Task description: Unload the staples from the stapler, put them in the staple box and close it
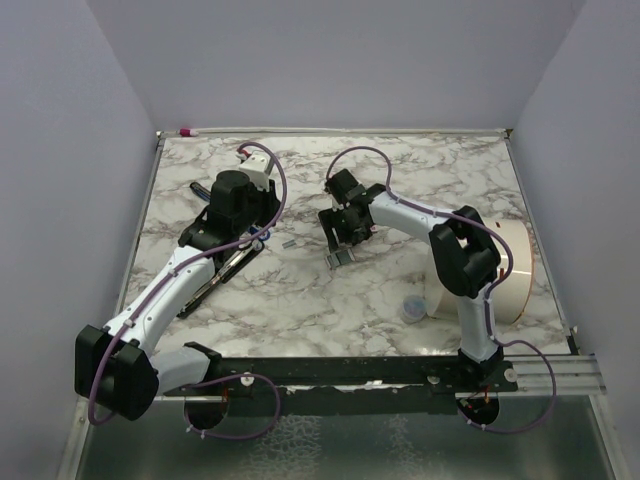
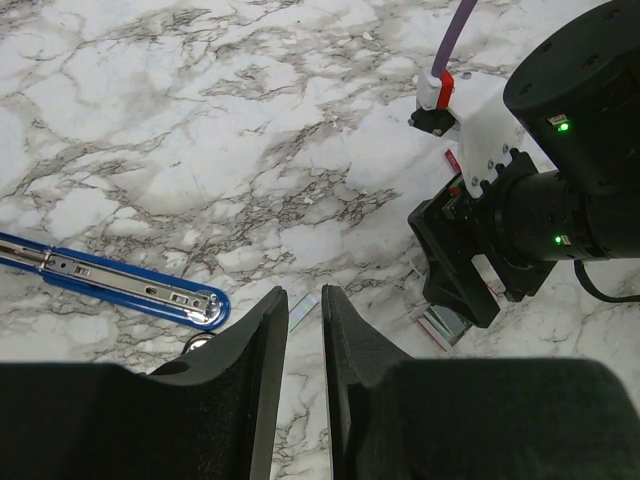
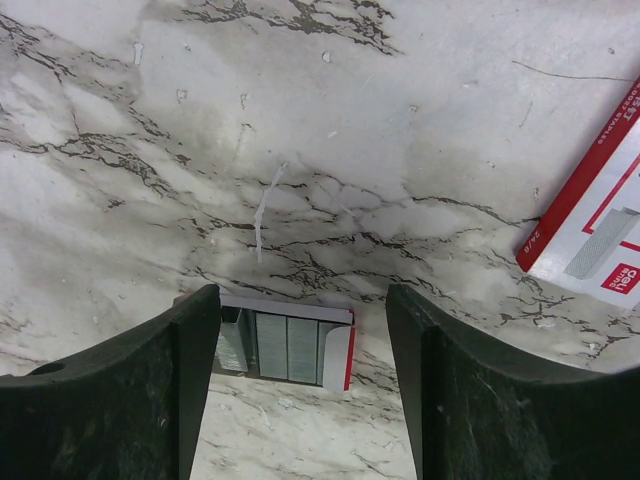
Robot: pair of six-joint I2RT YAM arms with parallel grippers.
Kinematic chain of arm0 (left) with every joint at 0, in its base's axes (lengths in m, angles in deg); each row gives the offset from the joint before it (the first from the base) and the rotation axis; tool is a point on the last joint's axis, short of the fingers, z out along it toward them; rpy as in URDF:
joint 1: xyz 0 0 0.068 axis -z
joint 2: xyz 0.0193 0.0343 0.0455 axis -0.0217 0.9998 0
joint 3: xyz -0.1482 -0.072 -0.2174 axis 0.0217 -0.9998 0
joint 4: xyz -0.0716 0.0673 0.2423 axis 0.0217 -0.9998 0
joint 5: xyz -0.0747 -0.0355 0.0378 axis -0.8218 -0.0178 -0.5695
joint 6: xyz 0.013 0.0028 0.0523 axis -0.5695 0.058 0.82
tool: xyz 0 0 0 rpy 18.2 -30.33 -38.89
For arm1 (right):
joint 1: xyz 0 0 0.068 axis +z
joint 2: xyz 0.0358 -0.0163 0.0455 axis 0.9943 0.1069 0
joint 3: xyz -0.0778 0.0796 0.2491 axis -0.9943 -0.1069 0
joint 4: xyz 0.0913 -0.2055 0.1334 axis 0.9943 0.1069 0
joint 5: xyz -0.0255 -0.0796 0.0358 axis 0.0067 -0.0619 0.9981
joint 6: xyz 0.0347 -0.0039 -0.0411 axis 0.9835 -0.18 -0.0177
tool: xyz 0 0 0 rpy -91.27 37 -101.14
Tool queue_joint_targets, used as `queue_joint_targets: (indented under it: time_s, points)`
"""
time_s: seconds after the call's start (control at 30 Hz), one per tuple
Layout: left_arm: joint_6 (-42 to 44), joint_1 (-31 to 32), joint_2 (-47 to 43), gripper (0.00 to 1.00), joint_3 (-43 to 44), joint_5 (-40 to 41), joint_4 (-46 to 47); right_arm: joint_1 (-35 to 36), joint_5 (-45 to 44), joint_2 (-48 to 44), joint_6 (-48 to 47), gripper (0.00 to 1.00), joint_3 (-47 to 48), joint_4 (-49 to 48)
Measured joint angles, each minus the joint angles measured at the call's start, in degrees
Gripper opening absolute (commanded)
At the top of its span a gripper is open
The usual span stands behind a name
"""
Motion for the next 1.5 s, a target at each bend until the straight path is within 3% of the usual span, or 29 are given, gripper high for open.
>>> queue_joint_targets:
  time_s: [0.53, 1.5]
  points:
    - [-0.2, 0.0, 0.0, 0.24, 0.0, -0.2, 0.0, 0.0, 1.6, 0.0, -1.0, 0.63, 0.0, 0.4]
    - [-0.2, 0.0, 0.6, 0.24, 0.0, -1.3, 0.0, 0.0, 4.4, -4.1, -1.0, 0.67, -6.2, 0.0]
